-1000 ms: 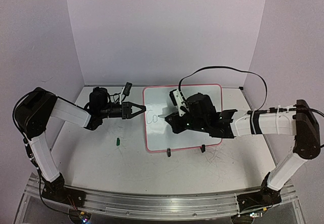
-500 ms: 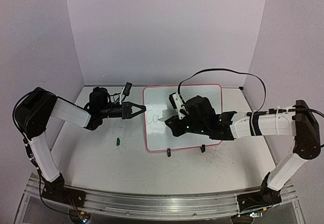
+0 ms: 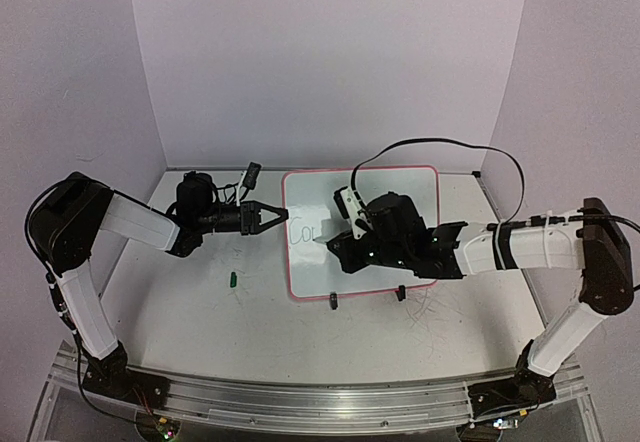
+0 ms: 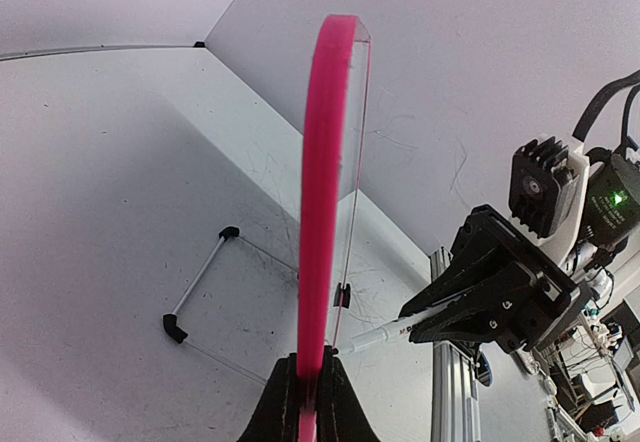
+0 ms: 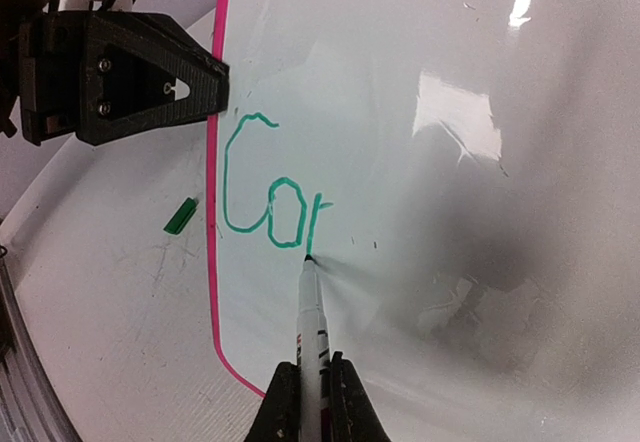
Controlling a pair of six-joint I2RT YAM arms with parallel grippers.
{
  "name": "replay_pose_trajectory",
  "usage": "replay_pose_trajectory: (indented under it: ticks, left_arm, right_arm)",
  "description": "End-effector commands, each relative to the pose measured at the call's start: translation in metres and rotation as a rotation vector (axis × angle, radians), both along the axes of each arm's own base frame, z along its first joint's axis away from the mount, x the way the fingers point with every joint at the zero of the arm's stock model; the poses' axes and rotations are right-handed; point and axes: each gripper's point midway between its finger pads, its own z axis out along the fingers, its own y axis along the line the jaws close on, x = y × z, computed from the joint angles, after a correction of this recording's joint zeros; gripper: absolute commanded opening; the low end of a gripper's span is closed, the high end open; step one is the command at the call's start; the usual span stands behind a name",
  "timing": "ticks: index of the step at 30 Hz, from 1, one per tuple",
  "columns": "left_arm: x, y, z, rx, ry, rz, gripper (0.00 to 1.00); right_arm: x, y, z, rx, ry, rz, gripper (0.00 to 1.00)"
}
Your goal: Write a sentence on the whiteboard
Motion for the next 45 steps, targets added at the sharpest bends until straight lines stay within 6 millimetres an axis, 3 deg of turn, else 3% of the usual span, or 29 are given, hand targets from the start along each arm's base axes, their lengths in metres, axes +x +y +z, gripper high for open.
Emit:
replay_pose_trajectory:
  ticks: [1, 7, 34, 45]
  left_arm:
    - [-0.014, -0.007, 0.024, -0.037, -0.047, -0.057, 0.00]
    - [-0.014, -0.007, 0.024, -0.038, -0.047, -0.057, 0.00]
    - [-0.015, -0.006, 0.024, -0.037, -0.048, -0.058, 0.00]
    - [-0.015, -0.007, 0.024, -0.037, -0.048, -0.059, 0.00]
  right_arm:
    - [0.004, -0.010, 0.006, -0.006, -0.016, -0.051, 0.00]
    - [0.010, -0.017, 0.014, -0.010, -0.043, -0.099, 0.00]
    - [0.035, -0.016, 0.039, 0.019, -0.097, -0.151, 0.00]
    - [0.022, -0.015, 0.016, -0.005, -0.040, -0.098, 0.00]
